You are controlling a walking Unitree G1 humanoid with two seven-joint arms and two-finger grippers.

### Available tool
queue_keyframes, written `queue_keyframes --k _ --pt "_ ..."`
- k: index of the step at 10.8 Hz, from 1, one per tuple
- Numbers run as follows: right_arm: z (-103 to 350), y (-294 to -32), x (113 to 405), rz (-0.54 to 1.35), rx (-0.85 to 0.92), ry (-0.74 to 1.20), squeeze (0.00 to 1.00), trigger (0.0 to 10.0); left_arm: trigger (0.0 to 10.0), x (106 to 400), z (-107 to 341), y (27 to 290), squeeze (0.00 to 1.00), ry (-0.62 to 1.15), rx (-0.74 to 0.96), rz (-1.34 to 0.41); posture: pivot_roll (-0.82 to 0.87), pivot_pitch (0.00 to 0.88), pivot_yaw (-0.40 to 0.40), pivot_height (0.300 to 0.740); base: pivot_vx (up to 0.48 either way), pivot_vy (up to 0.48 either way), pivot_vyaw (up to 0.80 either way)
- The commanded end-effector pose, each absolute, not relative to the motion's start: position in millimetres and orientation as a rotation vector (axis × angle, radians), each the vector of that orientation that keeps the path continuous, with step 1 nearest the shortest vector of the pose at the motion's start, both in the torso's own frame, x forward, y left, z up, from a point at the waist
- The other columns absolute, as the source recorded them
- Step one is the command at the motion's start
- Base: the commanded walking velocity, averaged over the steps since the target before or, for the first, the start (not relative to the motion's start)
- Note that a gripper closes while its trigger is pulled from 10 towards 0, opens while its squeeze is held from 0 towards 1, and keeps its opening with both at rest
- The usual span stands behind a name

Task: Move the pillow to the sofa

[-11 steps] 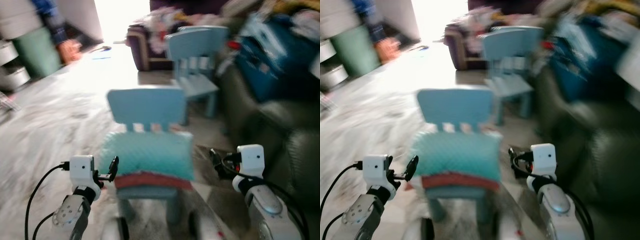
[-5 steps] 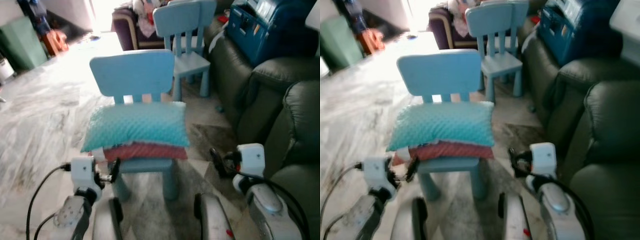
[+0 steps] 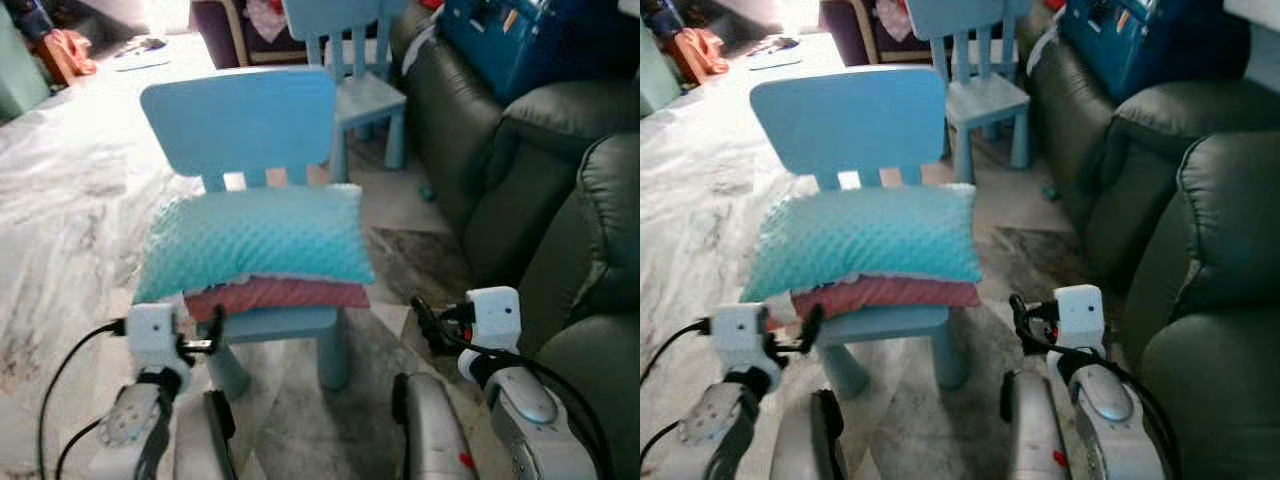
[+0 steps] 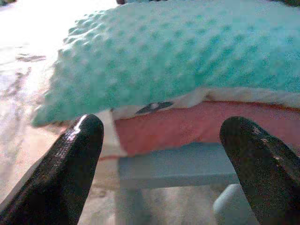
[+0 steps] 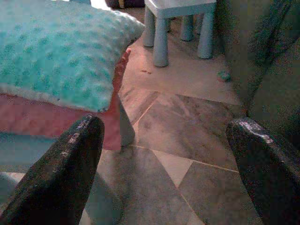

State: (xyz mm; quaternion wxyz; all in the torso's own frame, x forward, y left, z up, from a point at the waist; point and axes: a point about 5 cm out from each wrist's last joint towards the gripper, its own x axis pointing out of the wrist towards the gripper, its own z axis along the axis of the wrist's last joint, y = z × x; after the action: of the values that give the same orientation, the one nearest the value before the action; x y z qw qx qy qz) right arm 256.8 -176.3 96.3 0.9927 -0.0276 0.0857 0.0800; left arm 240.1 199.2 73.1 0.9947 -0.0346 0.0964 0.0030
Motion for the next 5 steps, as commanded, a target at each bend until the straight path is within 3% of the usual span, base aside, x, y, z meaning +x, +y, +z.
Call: queue_keyframes --k 1,4,5 --pt "94.5 -174.6 256.3 0.175 -0.057 0.179 0.0 10.0 10.0 237.8 69.9 206.1 0.0 0.209 -0.052 0.041 -0.22 0.054 0.066 0.385 0.0 0.0 0.0" --pt "94.9 -173.1 255.9 0.186 -0.065 0.177 0.0 10.0 10.0 235.3 69.7 207.3 0.0 0.211 -0.053 0.061 -0.21 0.061 0.064 0.33 0.0 0.0 0.0" --pt "95.3 -172.7 258.2 0.189 -0.061 0.177 0.0 10.0 10.0 236.0 70.9 210.8 0.0 0.201 -0.041 0.089 -0.21 0.063 0.065 0.33 0.0 0.0 0.0"
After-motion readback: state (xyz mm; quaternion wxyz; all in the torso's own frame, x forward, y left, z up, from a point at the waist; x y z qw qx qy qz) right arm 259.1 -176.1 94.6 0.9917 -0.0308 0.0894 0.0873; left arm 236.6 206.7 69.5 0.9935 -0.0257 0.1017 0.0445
